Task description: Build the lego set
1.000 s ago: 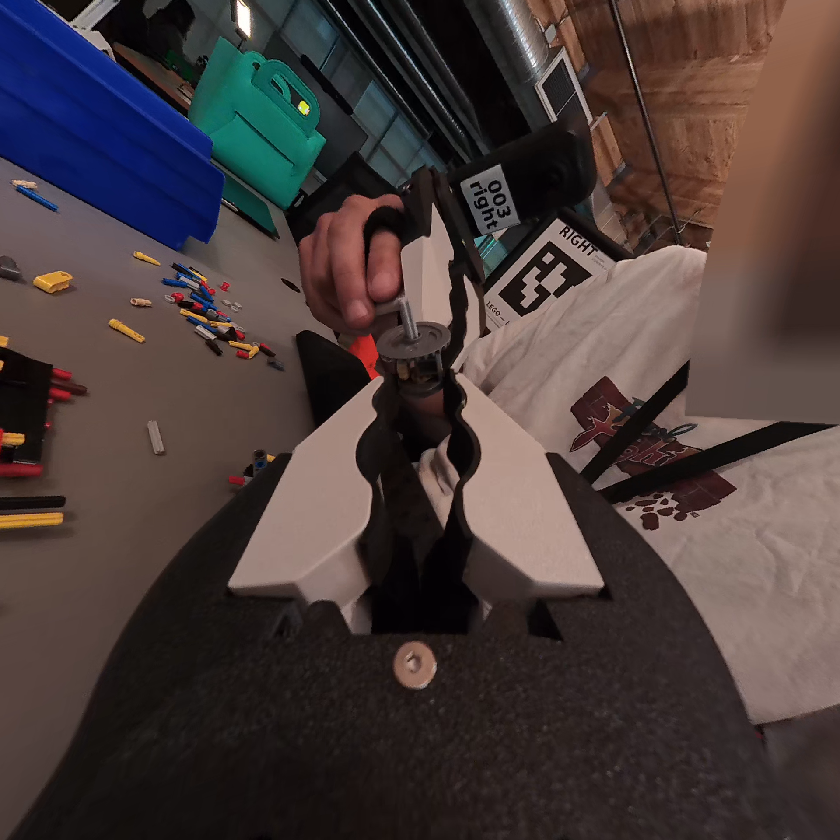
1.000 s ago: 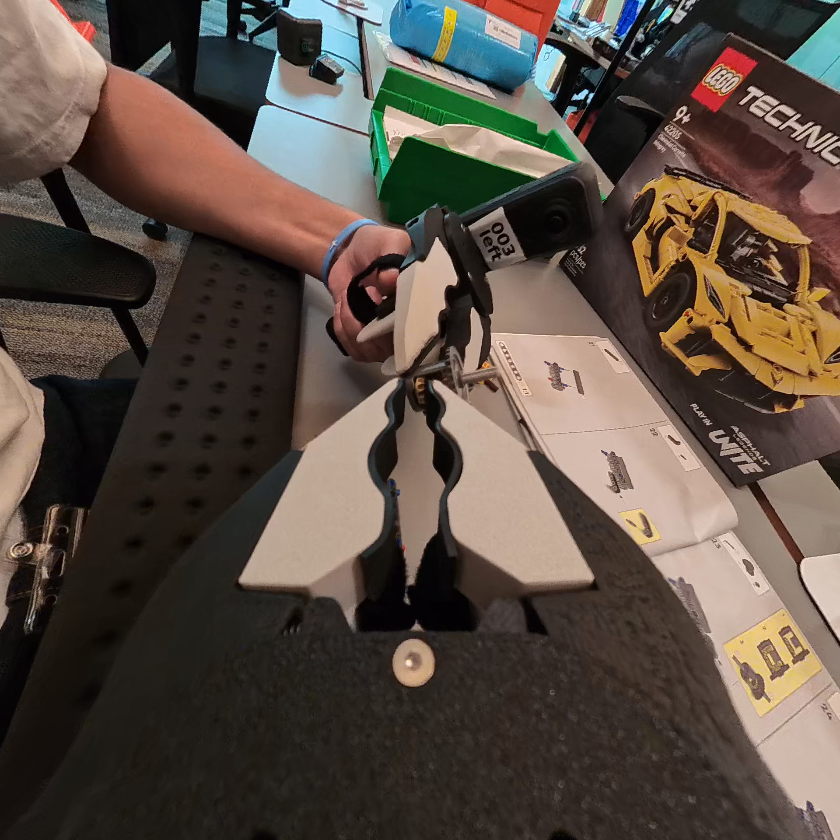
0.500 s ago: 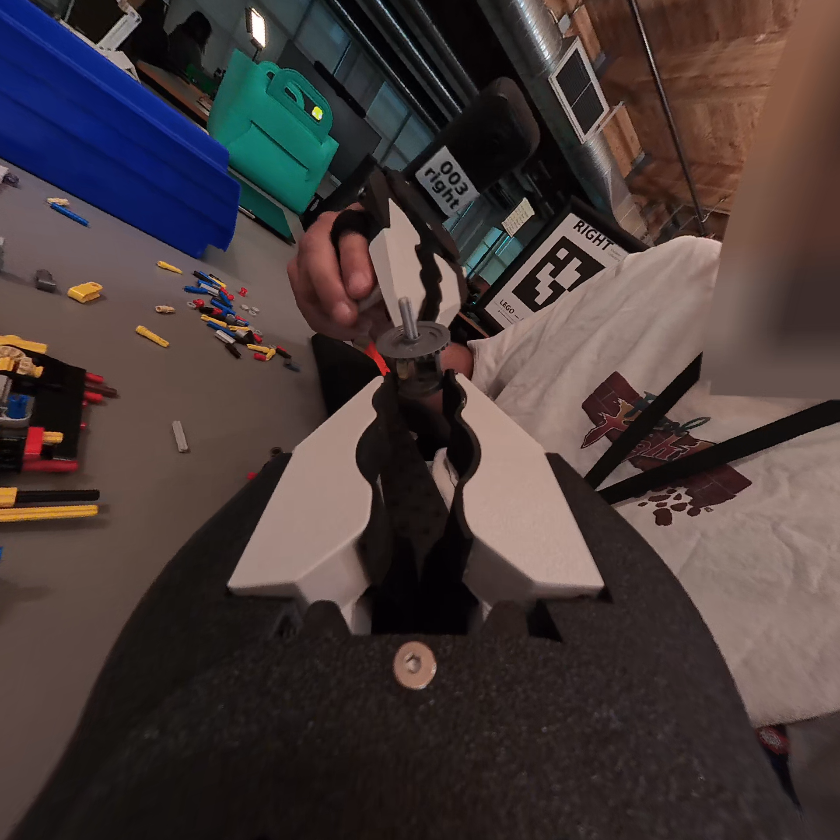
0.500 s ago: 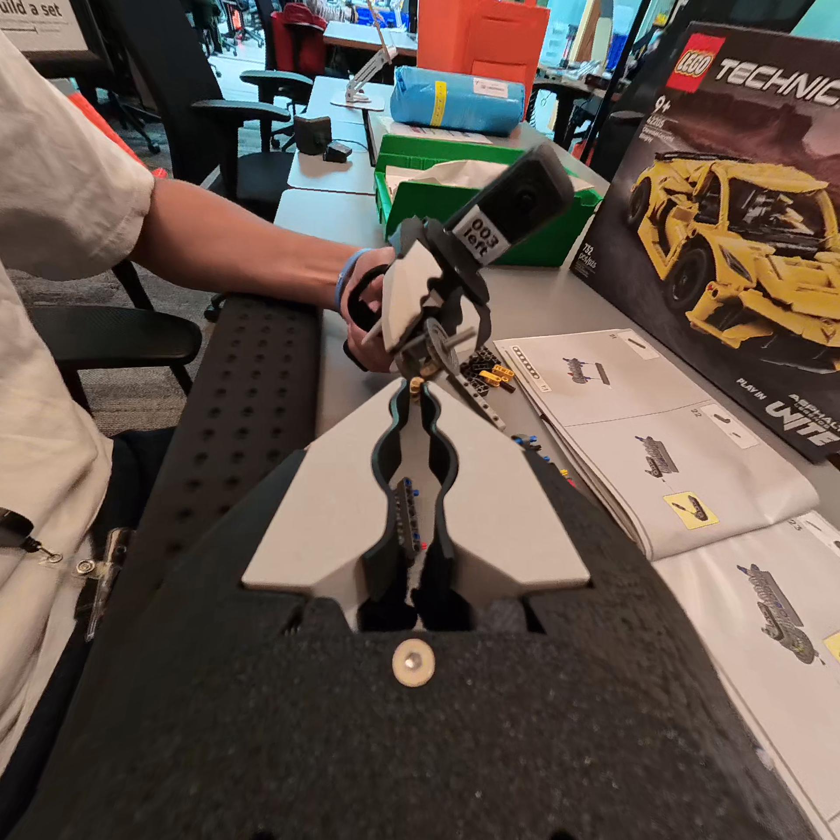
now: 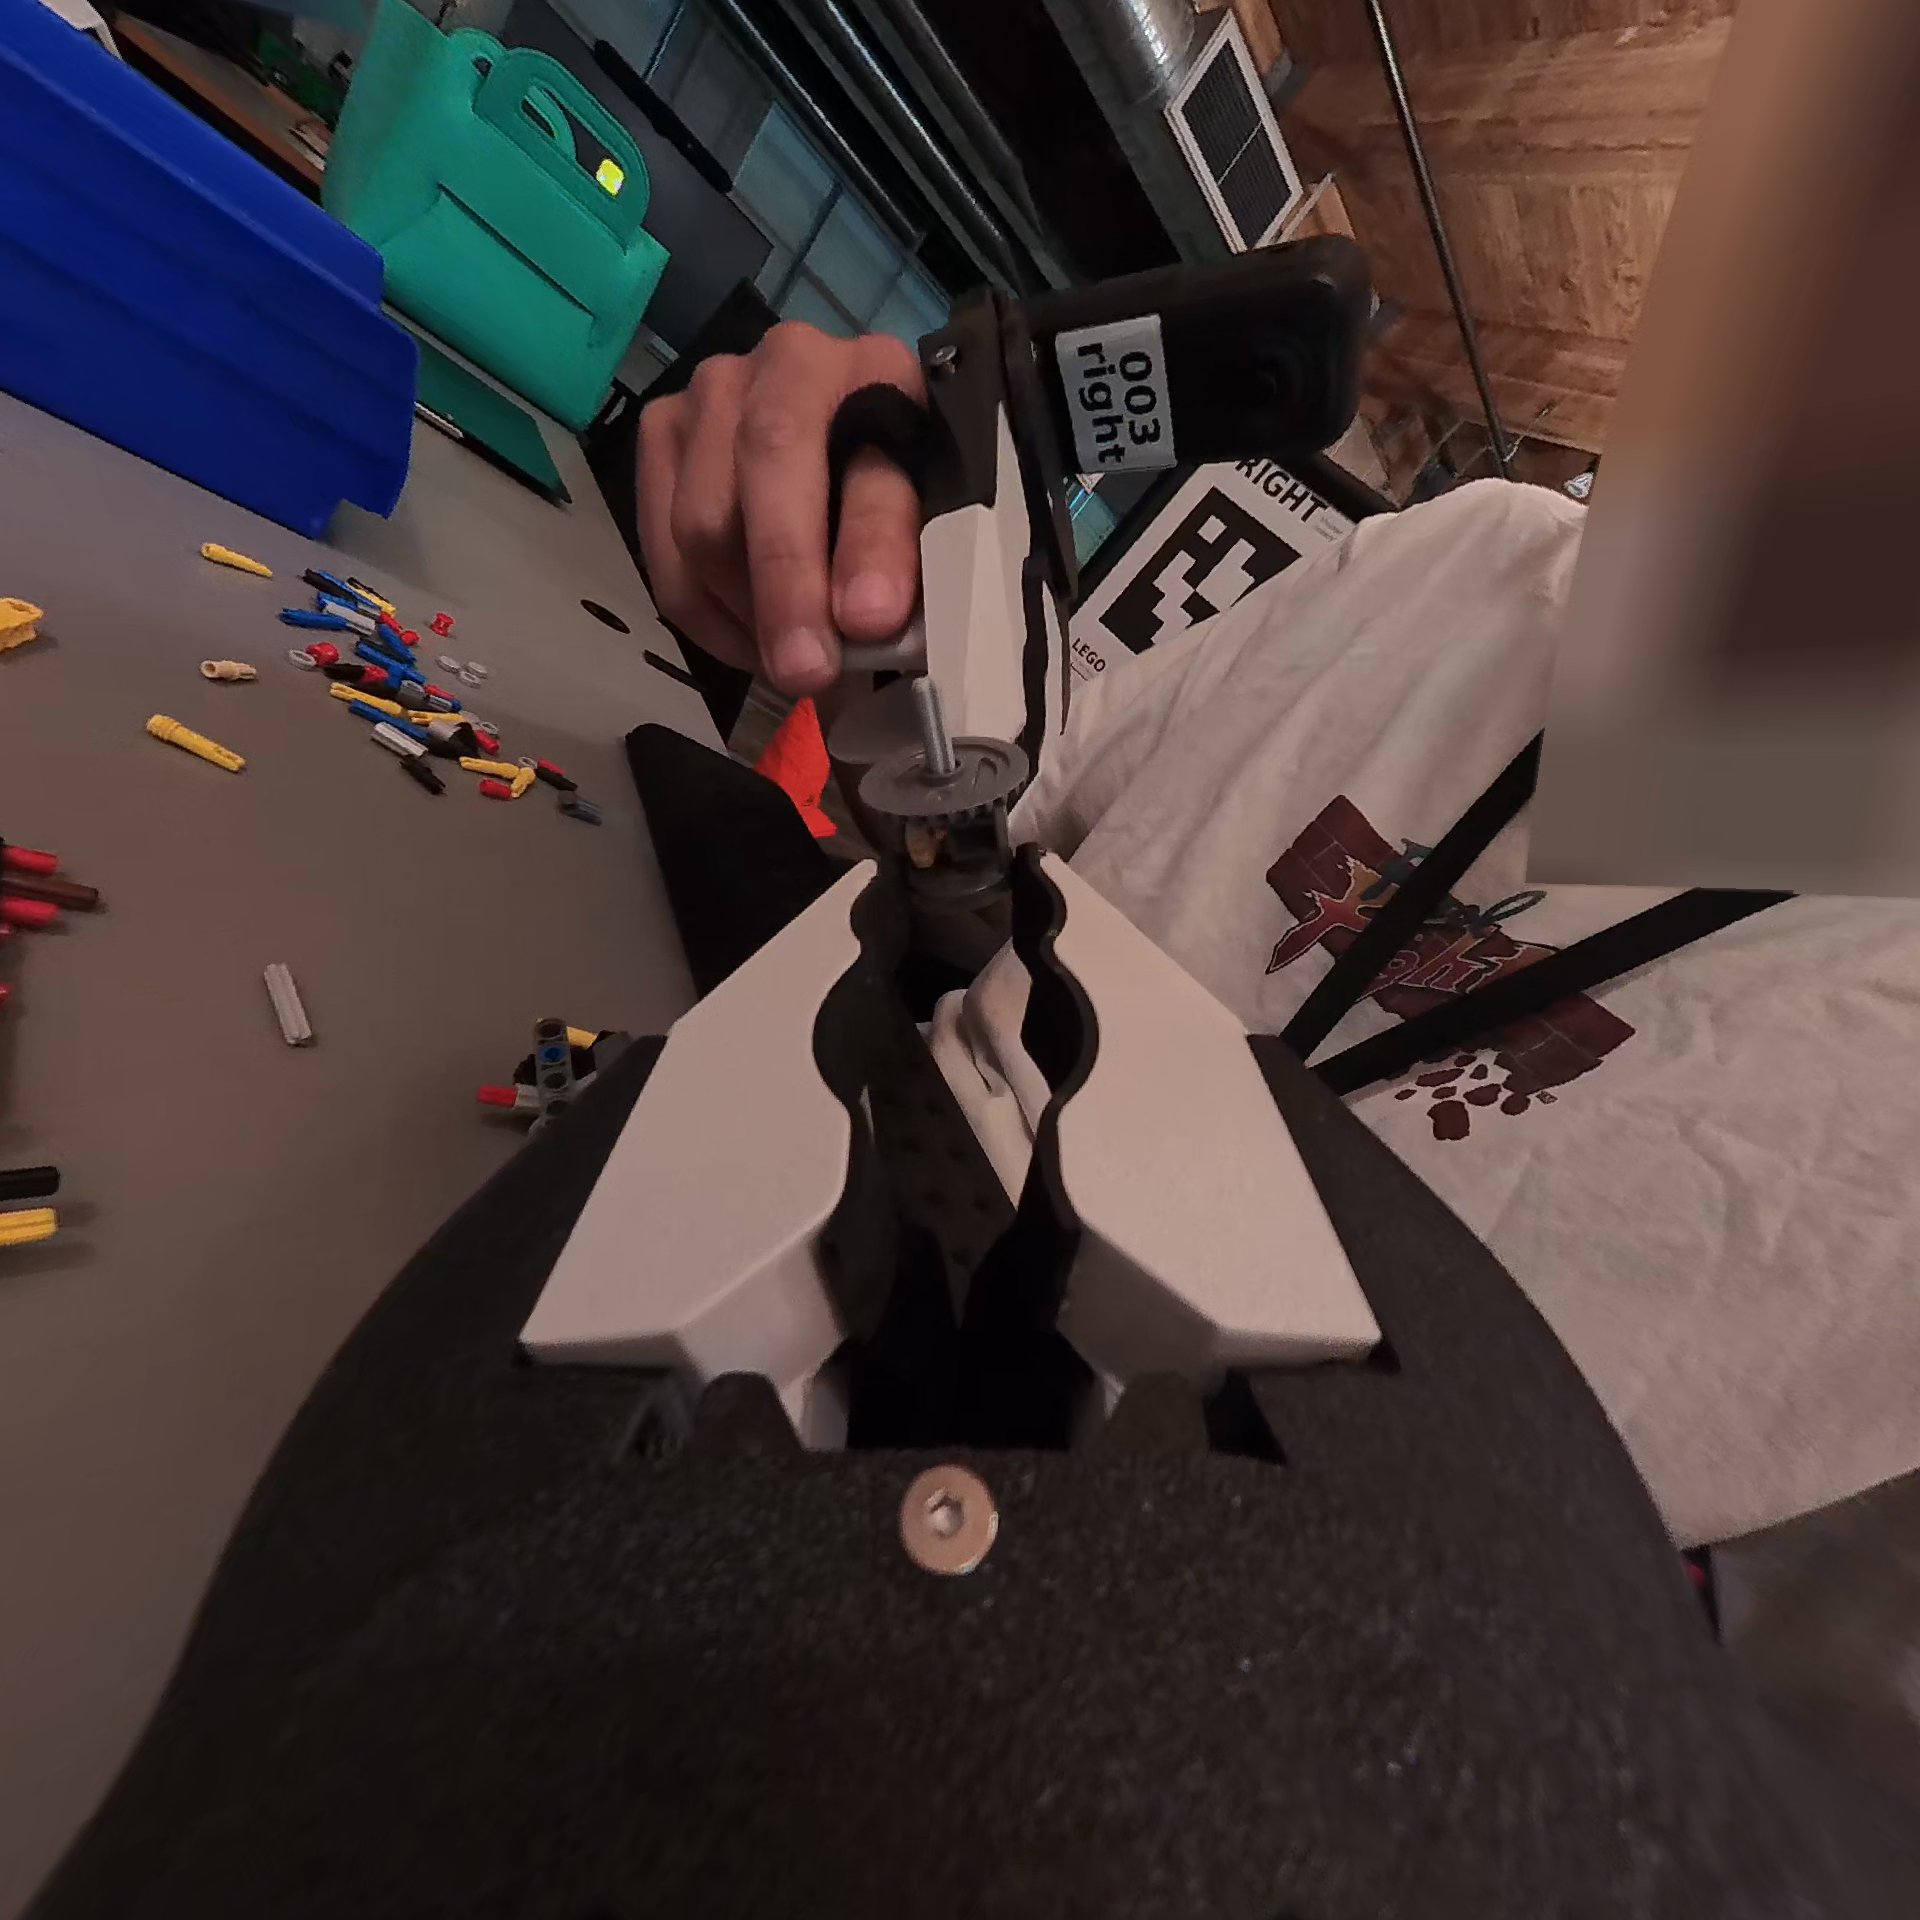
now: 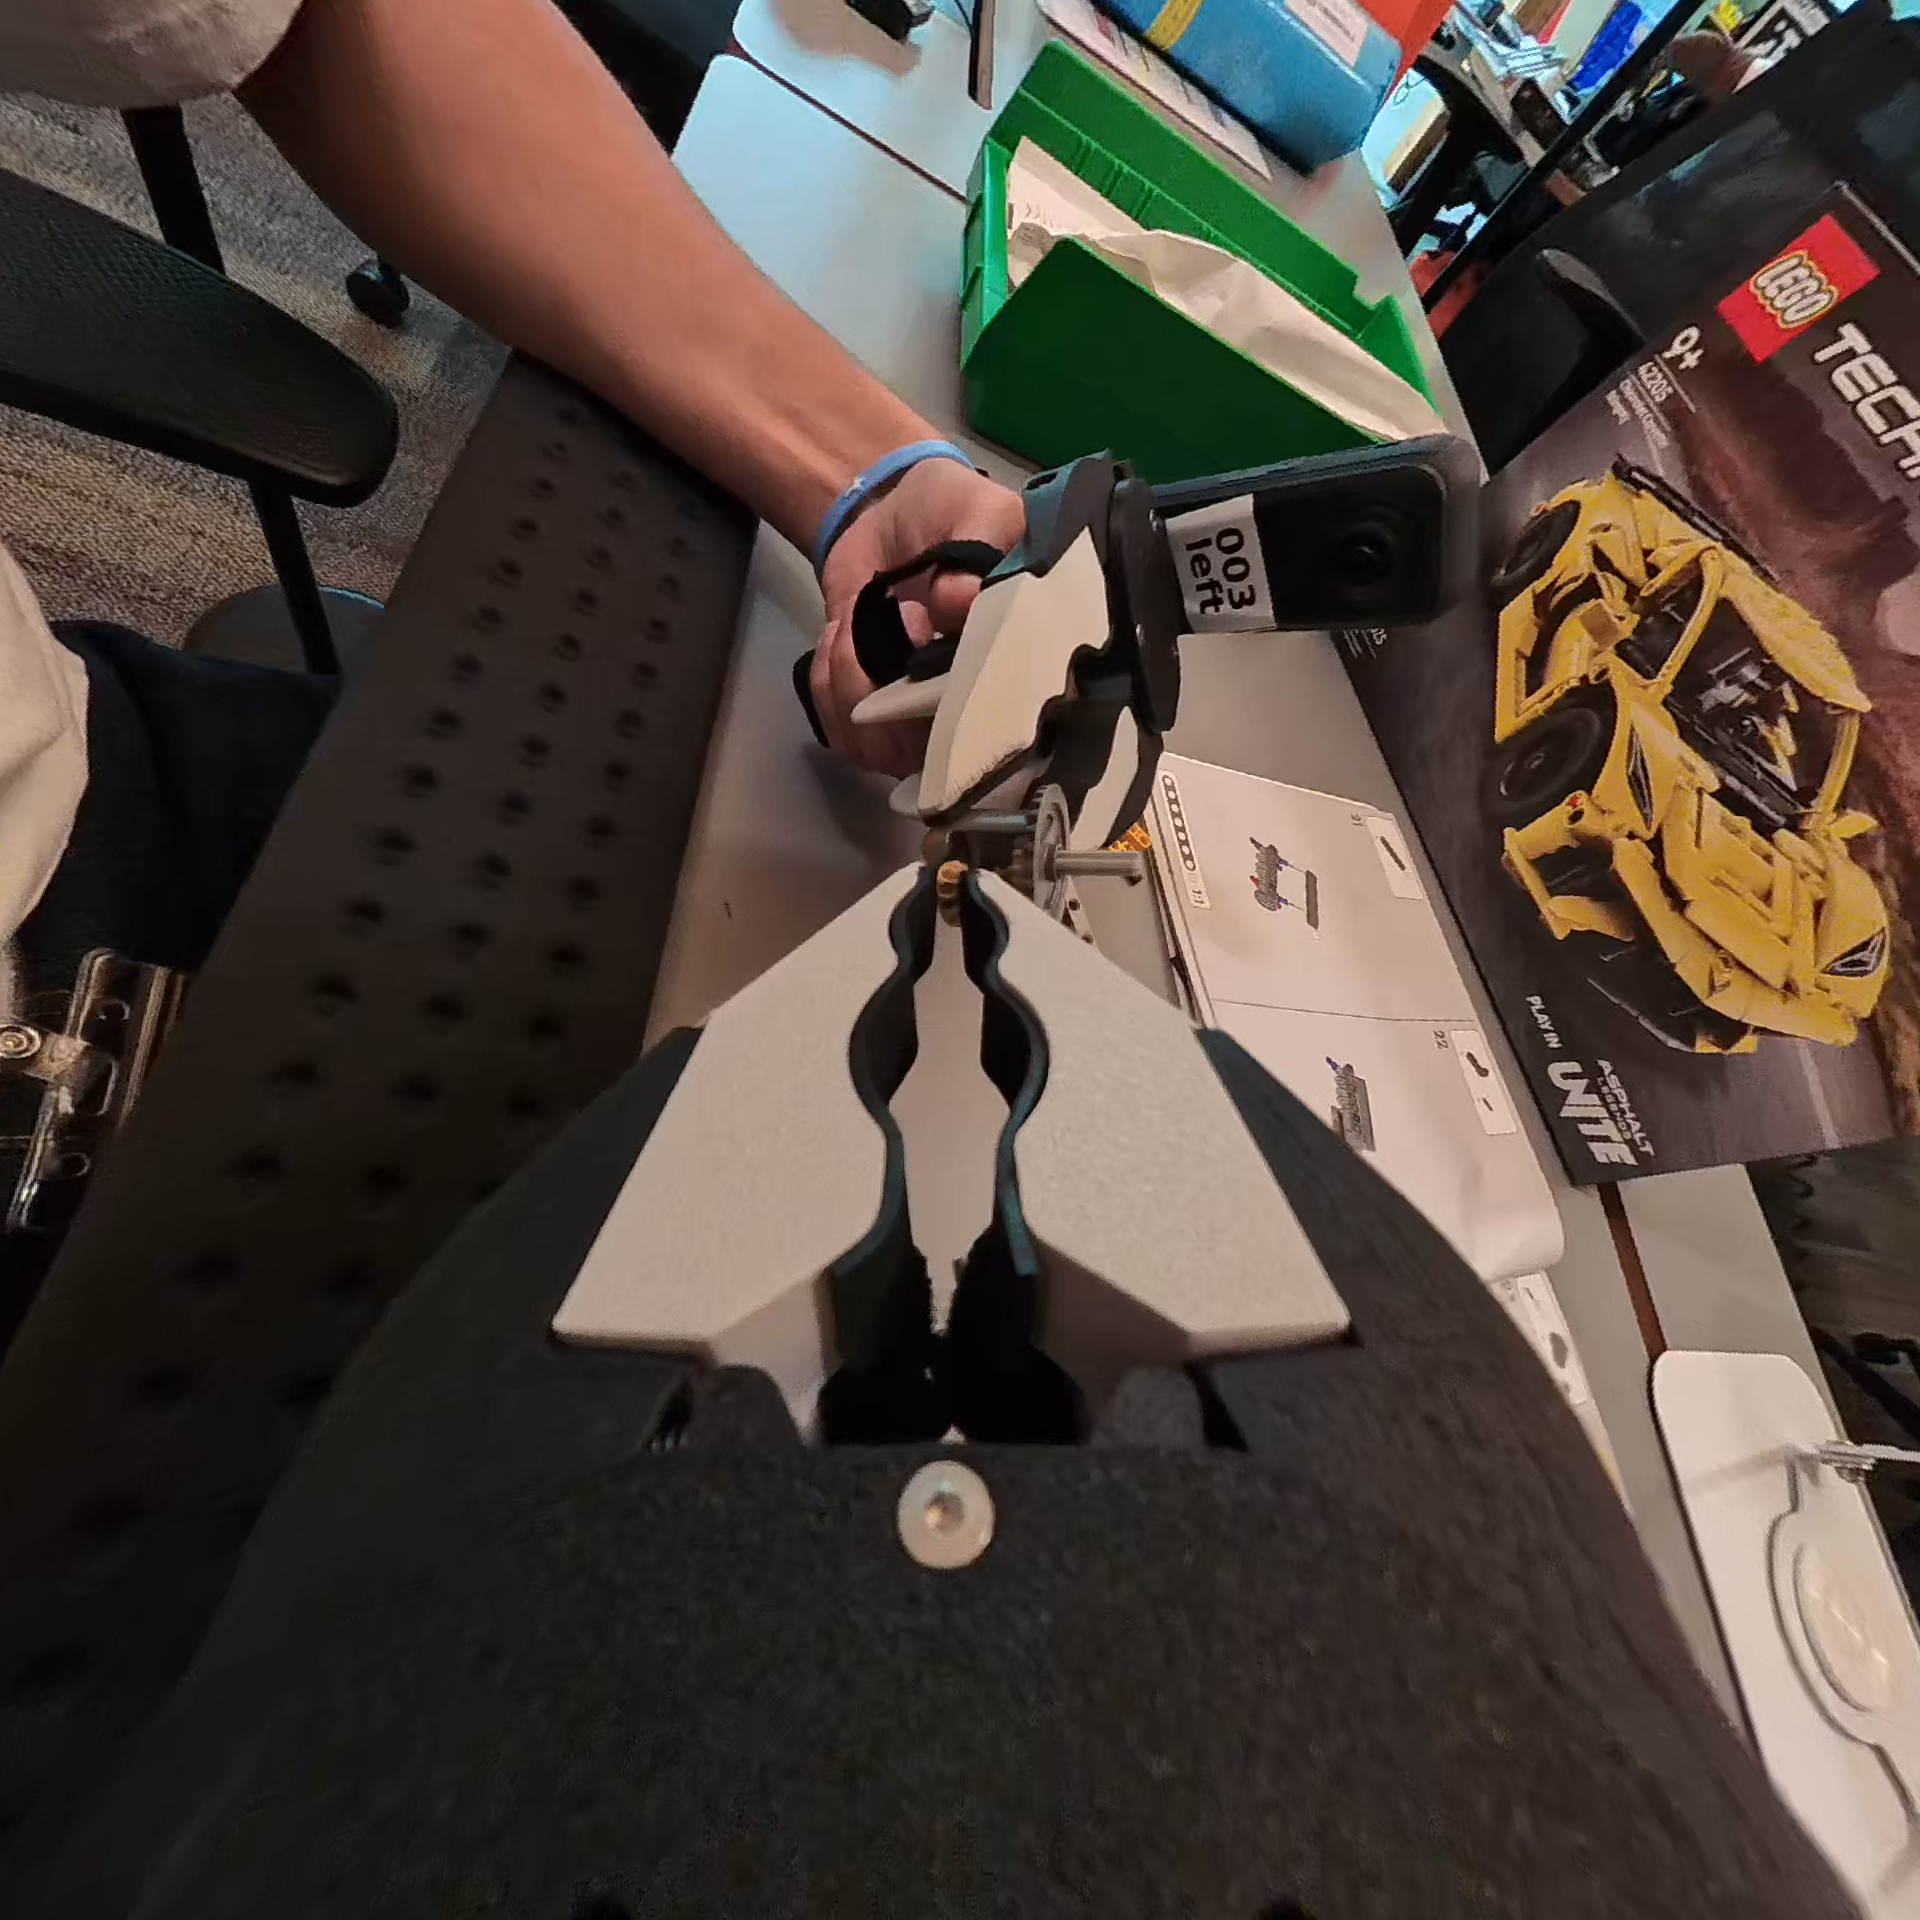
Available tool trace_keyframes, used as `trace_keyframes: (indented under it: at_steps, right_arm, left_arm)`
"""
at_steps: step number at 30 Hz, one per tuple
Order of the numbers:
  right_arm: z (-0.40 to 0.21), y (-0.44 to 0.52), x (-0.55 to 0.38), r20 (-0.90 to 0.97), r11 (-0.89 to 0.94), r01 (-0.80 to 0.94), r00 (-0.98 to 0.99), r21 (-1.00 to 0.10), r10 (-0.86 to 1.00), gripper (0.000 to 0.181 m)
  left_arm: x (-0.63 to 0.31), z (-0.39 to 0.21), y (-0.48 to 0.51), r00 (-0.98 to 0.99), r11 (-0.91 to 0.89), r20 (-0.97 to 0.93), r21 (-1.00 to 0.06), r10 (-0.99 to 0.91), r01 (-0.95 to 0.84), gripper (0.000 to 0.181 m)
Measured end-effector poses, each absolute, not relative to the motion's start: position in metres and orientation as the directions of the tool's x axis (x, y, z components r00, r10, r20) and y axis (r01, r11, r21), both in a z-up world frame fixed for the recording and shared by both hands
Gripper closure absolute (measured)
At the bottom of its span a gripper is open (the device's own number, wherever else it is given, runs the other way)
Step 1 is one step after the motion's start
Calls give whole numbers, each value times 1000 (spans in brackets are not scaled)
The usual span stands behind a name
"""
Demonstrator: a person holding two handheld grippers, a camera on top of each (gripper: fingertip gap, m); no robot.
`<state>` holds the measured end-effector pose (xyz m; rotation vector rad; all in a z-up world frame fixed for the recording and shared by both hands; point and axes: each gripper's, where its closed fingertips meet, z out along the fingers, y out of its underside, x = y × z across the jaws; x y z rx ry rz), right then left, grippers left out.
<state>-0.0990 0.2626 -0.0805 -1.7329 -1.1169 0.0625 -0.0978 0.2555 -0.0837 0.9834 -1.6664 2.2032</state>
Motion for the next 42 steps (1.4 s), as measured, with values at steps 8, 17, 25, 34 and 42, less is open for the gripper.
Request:
trace_keyframes:
  at_steps: [8,17,25,34,42]
  right_arm:
    - [-63,261,-109,351,-45,565,571,-824,742,177]
    - [-60,264,-112,411,-9,604,553,-797,725,177]
    - [-57,263,-112,386,-50,619,550,-784,740,177]
    - [-45,267,-117,379,-41,628,519,-777,766,176]
    - [-42,268,-120,378,-36,631,508,-775,774,176]
  left_arm:
    - [-106,-69,254,-831,-334,501,-847,-243,-413,163]
    - [-107,-65,257,-836,-356,493,-846,-240,-397,163]
    - [-108,-61,256,-842,-368,491,-843,-225,-393,163]
    - [-113,-50,259,-860,-413,476,-831,-182,-373,163]
    - [-115,-47,261,-866,-417,467,-834,-181,-362,163]
